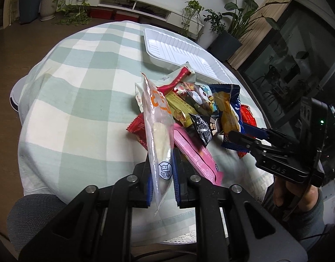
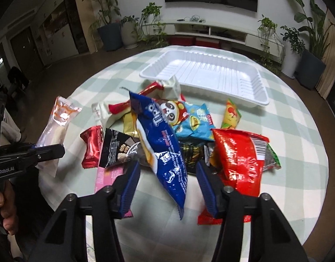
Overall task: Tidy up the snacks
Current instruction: 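Grasp the blue packet with the right tool while the left tool lifts the white bar, then lower both packets into the white tray and open both tools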
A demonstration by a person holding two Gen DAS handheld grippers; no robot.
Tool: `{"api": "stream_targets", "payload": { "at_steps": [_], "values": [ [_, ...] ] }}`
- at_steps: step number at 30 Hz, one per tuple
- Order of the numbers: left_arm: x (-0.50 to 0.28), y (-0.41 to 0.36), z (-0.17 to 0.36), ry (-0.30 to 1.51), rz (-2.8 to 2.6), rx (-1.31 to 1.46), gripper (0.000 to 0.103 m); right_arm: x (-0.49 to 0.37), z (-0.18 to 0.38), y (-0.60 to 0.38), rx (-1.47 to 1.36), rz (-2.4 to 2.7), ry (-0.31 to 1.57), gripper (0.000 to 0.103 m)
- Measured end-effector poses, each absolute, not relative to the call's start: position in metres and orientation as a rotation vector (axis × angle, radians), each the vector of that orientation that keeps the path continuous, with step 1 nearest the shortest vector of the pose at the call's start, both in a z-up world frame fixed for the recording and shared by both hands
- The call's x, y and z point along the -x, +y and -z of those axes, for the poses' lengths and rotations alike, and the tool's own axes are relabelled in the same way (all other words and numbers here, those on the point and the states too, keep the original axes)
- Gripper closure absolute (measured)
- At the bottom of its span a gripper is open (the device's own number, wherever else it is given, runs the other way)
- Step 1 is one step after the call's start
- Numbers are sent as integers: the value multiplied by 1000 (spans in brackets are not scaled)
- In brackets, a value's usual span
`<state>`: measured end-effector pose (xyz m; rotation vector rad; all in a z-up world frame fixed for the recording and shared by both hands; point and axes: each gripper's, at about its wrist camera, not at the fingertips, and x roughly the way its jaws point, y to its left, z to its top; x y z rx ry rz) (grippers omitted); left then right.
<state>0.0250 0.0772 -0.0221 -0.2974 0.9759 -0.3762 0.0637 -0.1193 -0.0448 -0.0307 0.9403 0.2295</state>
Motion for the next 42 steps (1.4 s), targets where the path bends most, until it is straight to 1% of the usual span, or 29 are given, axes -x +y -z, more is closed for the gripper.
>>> {"api": "stream_targets", "payload": {
  "at_steps": [7, 8, 19, 28, 35, 39, 42],
  "values": [
    [-26, 69, 23, 980, 391, 283, 90, -68, 53, -120, 13, -250, 975, 75],
    [-26, 68, 24, 980, 391, 277, 90, -68, 54, -121, 10, -255, 976, 76],
    [-30, 68, 22, 976, 396, 270, 90, -56, 38, -128, -101, -318, 927, 78],
    [-43, 73, 3, 937, 409, 259, 90, -52, 19, -162, -287, -374, 908, 78],
    [-96, 93, -28, 884, 388, 243, 90, -74, 4, -239, -434, -260, 865, 78],
    [-145, 94, -49, 869, 364, 181, 90, -108, 0, -293, -514, -145, 858, 78],
    [-190, 83, -64, 870, 361, 126, 90, -140, 0, -316, -544, -116, 872, 78]
  ]
}}
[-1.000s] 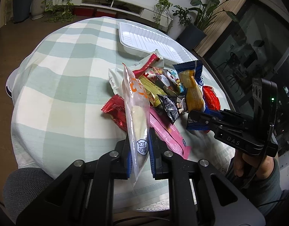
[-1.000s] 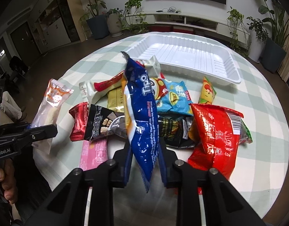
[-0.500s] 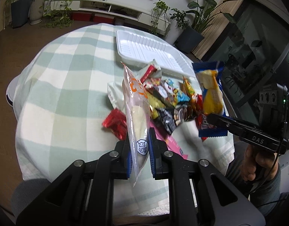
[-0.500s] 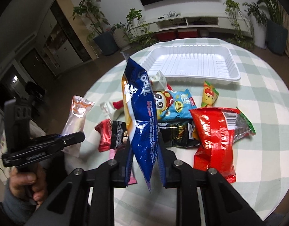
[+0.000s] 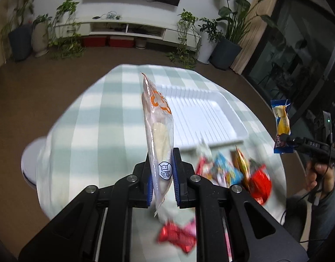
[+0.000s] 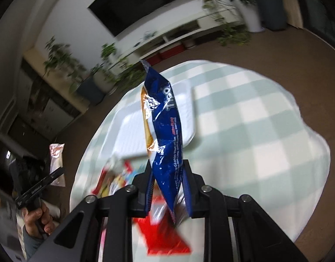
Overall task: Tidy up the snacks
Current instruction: 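Lower both packets into the white tray and open both tools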
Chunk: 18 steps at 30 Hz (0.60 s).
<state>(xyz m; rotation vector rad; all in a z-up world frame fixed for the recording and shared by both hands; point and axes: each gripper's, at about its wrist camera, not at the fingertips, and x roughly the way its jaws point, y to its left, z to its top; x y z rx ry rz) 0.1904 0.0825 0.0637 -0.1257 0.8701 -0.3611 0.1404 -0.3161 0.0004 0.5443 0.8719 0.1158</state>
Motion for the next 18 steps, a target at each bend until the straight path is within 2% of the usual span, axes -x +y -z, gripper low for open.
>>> {"api": "stream_targets", "payload": {
  "at_steps": [3, 8, 18],
  "values": [
    [-236, 65, -67, 889, 360, 79, 90, -183, 1, -316, -528, -134, 904, 78],
    [-297, 27, -41, 969, 385, 17, 90, -232, 18, -295, -444, -185, 979, 78],
    [-348, -19, 22, 1080, 371, -99, 90, -284, 61, -280, -394, -190, 1114, 78]
  ]
}}
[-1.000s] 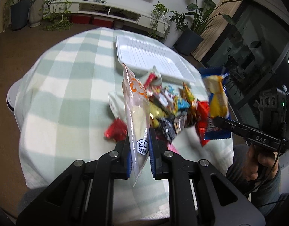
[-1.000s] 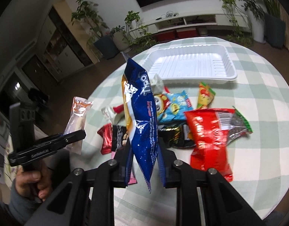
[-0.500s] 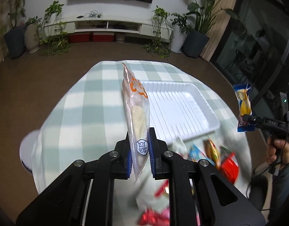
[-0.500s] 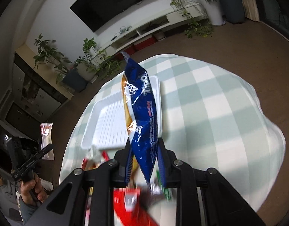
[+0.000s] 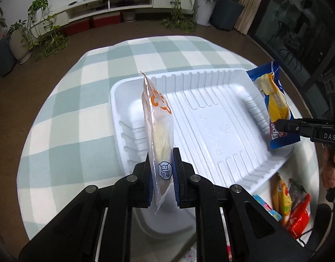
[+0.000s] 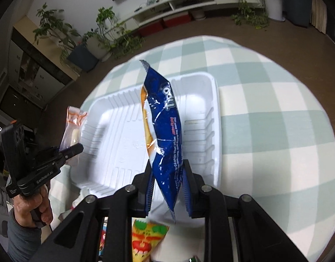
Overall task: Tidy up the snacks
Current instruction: 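Lower both packets into the white tray and open both tools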
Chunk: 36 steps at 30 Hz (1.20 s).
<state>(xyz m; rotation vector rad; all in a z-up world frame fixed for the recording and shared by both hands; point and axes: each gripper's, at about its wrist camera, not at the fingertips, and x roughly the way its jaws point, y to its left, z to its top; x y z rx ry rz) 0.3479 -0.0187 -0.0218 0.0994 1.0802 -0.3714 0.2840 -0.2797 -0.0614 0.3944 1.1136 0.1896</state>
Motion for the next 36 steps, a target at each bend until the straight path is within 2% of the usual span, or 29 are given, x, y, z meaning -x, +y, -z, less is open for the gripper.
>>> {"api": "stream_targets", "payload": {
  "at_steps": [9, 18, 21, 24, 26, 28, 33, 36],
  "values": [
    [-358, -30, 55, 1134, 335, -150, 90, -289, 77, -282, -398, -169, 1148, 77],
    [-355, -29, 55, 1141, 329, -139, 88, -286, 76, -281, -390, -159, 1138, 75],
    [-353, -23, 51, 1146, 326, -117, 88, -284, 69, -281, -392, -174, 1127, 61],
    [-349, -17, 42, 1121, 313, -98, 88, -280, 57, -282, -379, -170, 1093, 41],
    [-346, -14, 33, 1099, 310, -85, 88, -275, 48, -286, -378, -168, 1066, 33],
    [-344, -13, 26, 1085, 313, -82, 88, -272, 42, -288, -383, -161, 1054, 29],
    [-328, -9, 5, 1048, 324, -57, 88, -256, 19, -292, -384, -160, 1016, 28],
    [-311, 2, -14, 1007, 335, -2, 86, -237, -3, -292, -364, -170, 955, 24]
  ]
}}
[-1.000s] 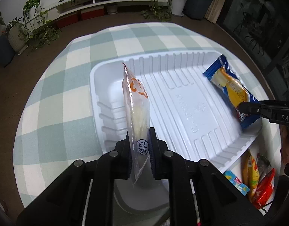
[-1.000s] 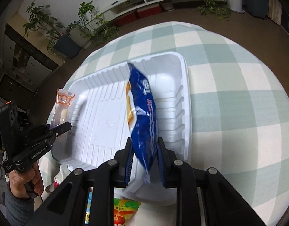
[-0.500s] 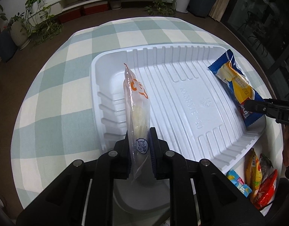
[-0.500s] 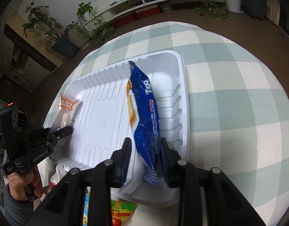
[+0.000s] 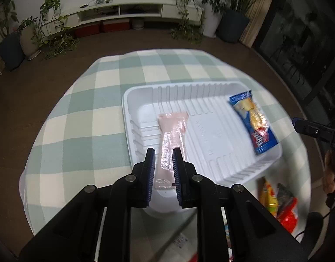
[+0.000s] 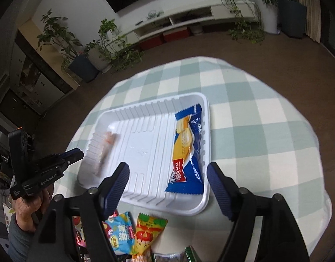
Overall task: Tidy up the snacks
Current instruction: 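Lower both packets into the white tray and open both tools, then move the left tool back to the pile and grasp the red foil candy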
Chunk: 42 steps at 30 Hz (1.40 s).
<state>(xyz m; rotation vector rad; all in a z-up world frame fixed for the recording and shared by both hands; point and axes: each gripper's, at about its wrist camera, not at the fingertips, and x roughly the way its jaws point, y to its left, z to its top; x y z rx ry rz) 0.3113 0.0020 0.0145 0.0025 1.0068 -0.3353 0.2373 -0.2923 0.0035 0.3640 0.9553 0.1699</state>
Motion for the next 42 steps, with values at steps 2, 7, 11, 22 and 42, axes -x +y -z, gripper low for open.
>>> {"api": "stream_targets", "payload": {
  "at_steps": [2, 7, 11, 22, 42],
  "values": [
    [-298, 10, -26, 981, 342, 38, 74, -218, -23, -295, -383, -196, 881, 18],
    [-249, 35, -56, 884, 369, 135, 21, -165, -63, -297, -475, -292, 690, 1],
    [-194, 51, -65, 833, 400, 190, 0, -116, -74, -292, -558, -382, 568, 0],
    [-38, 46, -31, 792, 253, 79, 0, -26, 7, -262, -666, -321, 660, 4],
    [-41, 41, 21, 953, 113, 115, 17, 4, 51, -199, -408, -264, 760, 10]
  ]
}}
